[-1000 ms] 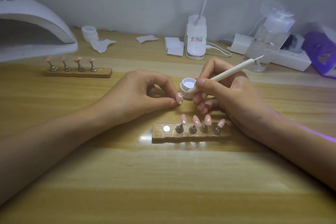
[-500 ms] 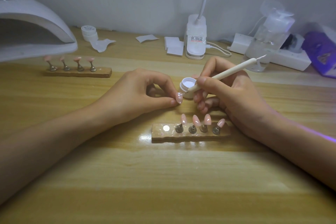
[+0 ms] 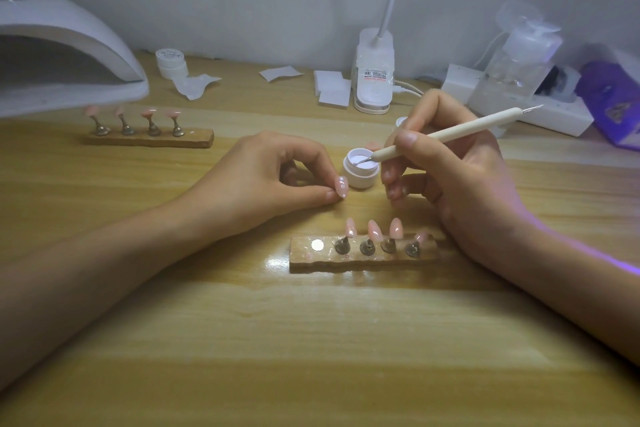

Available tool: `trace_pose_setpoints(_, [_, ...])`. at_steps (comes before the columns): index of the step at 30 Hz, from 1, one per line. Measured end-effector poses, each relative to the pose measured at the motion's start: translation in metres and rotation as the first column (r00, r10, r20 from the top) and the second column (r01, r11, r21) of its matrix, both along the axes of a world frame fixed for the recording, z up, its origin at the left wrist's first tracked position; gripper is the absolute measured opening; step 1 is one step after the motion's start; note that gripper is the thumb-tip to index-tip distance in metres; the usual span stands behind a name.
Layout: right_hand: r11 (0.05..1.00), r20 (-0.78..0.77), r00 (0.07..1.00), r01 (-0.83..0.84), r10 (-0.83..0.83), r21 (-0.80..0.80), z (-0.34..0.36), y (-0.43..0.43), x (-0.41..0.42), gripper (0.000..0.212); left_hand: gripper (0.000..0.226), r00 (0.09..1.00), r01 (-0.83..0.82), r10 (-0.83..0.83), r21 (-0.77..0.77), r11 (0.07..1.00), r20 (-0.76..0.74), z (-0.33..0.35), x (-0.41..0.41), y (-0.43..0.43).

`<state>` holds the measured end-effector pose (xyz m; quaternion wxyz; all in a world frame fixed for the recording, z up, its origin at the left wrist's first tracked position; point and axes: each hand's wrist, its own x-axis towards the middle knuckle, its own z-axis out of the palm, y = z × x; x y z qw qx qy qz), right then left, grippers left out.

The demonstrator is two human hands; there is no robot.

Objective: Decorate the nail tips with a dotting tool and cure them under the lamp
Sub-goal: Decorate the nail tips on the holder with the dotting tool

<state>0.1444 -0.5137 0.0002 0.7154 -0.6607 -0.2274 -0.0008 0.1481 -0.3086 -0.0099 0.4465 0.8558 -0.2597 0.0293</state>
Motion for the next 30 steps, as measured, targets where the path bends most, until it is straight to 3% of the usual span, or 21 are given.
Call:
trace_pose_setpoints(11, [0.992, -0.098, 0.995, -0.044, 0.033, -0.118, -0.0020, 0.0005, 0.0025, 0.023, 0.022, 1.000, 0.001, -0.001, 0.003, 1.000, 0.010, 0.0010, -0.0014, -0.0013])
trace_pose_setpoints(30, [0.982, -0.090, 0.995, -0.046, 0.030, -0.181, -0.0039, 0.0006, 0.0019, 0.021, 0.025, 1.000, 0.030, -0.030, -0.032, 0.999, -0.005, 0.0005, -0.0019, -0.0025])
